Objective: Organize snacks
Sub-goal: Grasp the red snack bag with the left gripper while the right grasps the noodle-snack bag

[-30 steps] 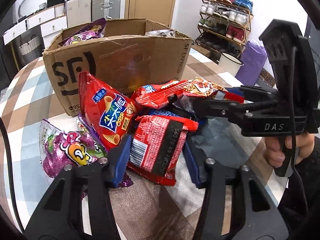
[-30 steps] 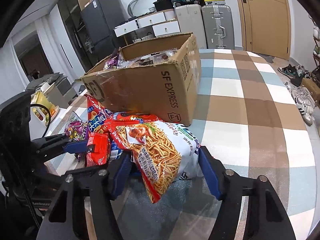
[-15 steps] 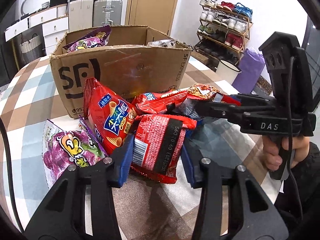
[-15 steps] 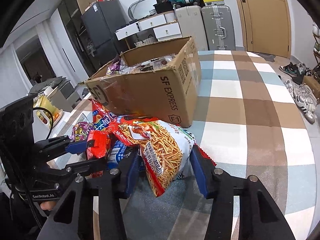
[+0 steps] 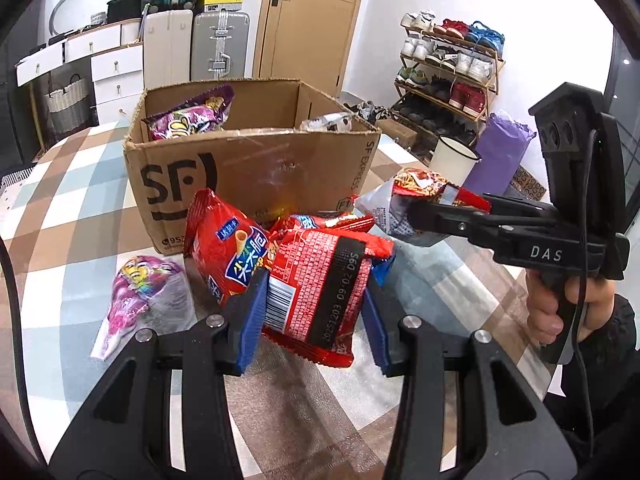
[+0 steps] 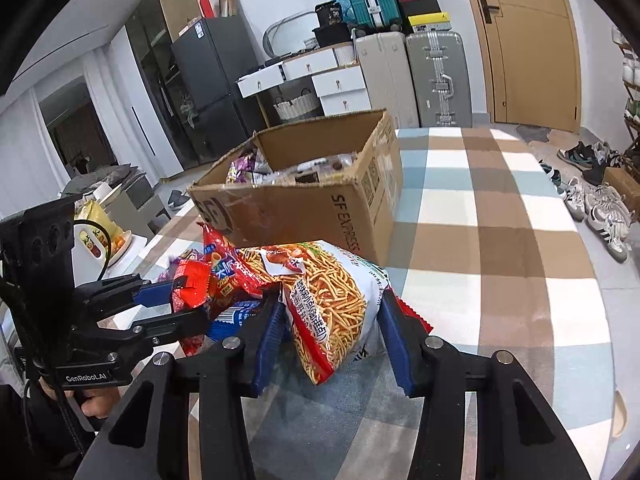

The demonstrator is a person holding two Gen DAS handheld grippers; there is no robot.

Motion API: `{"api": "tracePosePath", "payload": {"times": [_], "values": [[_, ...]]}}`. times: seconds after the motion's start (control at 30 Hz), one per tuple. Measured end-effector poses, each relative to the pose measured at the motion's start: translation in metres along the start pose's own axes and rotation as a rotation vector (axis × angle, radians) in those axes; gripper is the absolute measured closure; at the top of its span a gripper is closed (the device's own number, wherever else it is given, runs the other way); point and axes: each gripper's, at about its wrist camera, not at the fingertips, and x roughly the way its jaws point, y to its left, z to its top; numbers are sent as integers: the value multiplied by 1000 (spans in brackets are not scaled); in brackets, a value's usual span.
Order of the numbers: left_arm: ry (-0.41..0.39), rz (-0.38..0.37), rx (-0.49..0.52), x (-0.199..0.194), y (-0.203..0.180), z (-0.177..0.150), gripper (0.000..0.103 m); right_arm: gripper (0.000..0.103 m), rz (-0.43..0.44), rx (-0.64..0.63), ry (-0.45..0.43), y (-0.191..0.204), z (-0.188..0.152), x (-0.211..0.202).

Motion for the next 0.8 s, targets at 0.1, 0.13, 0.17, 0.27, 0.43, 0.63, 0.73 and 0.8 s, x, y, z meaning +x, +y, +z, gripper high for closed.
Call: {"api": "tracePosePath", "payload": {"times": [0.1,0.13,0.17,0.27,0.43,0.63,0.73,0.8], "values": [[-13,1,-4,-6,1,3,61,56,4,-2,-17,1,3,-6],[-19,-1,-4,-10,2,4,61,56,5,-4,-24,2,4,-9],[-19,-3,-1,-12,1,4,61,56,5,-7,-28,3,5,-11],[-29,2,-1,-16,-1,7,61,56,5,-5,-41,4,8,-16],[-37,5,-4,-21,0,10,61,56,4,-7,-52,5,10,-20],[-53,6,-3,-32,-2,12,61,56,2,-8,-63,6,11,-23],[-63,16,1,-36,-4,13,61,56,3,-4,-67,5,11,-24],[-64,16,-2,-39,-5,14,61,56,4,-6,-67,6,11,-25]]}}
